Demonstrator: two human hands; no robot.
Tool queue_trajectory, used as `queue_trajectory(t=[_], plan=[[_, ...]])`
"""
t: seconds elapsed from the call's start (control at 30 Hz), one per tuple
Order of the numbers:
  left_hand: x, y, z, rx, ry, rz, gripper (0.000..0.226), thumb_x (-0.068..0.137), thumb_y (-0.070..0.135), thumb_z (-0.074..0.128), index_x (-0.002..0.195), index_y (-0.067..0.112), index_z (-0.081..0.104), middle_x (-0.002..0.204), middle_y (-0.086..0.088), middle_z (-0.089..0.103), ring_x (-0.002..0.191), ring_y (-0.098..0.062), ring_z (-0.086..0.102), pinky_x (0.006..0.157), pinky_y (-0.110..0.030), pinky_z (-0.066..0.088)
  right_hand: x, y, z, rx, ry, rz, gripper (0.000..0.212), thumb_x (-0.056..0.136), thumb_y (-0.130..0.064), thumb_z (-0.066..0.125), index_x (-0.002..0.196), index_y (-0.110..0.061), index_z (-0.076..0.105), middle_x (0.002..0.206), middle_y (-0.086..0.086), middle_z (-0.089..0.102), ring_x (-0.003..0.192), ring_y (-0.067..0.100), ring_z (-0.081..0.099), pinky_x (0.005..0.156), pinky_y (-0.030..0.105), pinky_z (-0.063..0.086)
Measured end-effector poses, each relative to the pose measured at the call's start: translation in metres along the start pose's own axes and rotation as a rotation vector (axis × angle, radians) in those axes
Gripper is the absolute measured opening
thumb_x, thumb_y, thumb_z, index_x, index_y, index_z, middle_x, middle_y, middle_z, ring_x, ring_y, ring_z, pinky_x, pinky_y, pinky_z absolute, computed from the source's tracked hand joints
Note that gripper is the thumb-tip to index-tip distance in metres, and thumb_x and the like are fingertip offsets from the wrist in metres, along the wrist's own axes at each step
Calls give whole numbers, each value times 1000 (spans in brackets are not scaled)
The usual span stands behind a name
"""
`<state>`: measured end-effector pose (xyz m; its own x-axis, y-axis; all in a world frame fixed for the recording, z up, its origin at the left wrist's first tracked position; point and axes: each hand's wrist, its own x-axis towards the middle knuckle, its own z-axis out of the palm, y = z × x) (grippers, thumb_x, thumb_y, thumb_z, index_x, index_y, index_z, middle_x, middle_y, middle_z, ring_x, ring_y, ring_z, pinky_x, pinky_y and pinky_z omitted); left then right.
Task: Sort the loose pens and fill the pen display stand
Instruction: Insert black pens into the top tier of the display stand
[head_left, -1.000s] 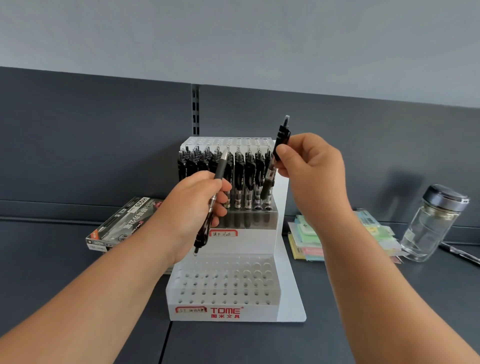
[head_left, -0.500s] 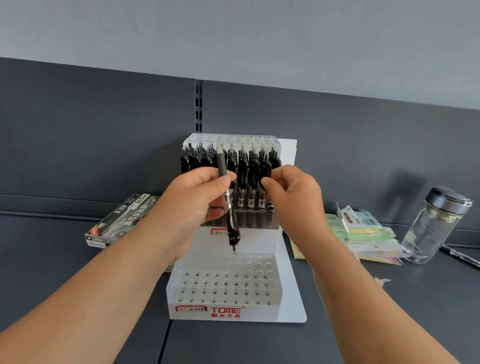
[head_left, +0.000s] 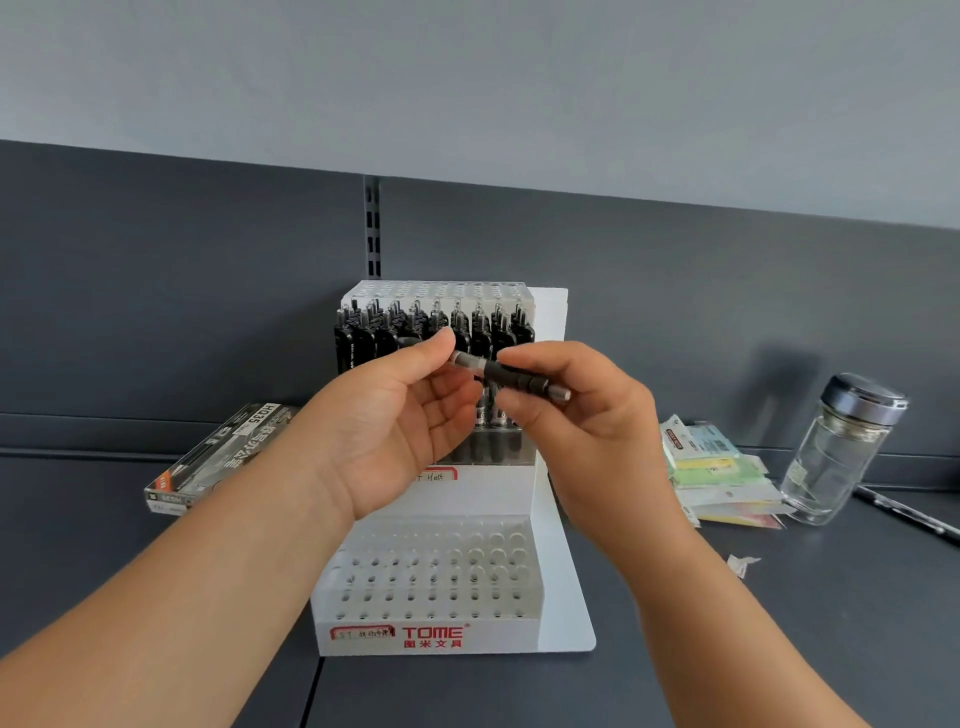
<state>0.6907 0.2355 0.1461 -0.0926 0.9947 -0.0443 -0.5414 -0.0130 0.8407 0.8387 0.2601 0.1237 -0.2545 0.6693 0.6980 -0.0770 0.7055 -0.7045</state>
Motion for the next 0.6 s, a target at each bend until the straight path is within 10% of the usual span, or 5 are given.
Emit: queue_trajectory(t=[0.17, 0.4, 0.6], plan=[[2, -8, -1, 352, 78, 50, 35, 87, 43, 56, 81, 9, 60, 68, -5, 63, 61, -18, 63, 56, -27, 54, 11, -5, -11, 77, 80, 34, 25, 83, 3, 66, 89, -22, 67, 80, -7, 69, 77, 9, 63, 71, 21, 52], [2, -24, -36, 1573, 182, 733, 17, 90, 34, 58, 102, 23, 64, 94, 12, 56, 89, -5, 52, 73, -23, 40, 37, -15, -37, 62, 256, 94, 15, 88, -2, 61, 90, -17, 61, 76, 0, 67, 71, 13, 67, 69, 24, 55], [6, -37, -56, 1814, 182, 809, 32, 87, 34, 63, 117, 22, 63, 101, 8, 52, 101, -14, 45, 79, -22, 28, 48, -5, -37, -244, 230, 111, 13, 90, -12, 61, 85, -23, 61, 77, -4, 70, 70, 8, 67, 71, 27, 56]])
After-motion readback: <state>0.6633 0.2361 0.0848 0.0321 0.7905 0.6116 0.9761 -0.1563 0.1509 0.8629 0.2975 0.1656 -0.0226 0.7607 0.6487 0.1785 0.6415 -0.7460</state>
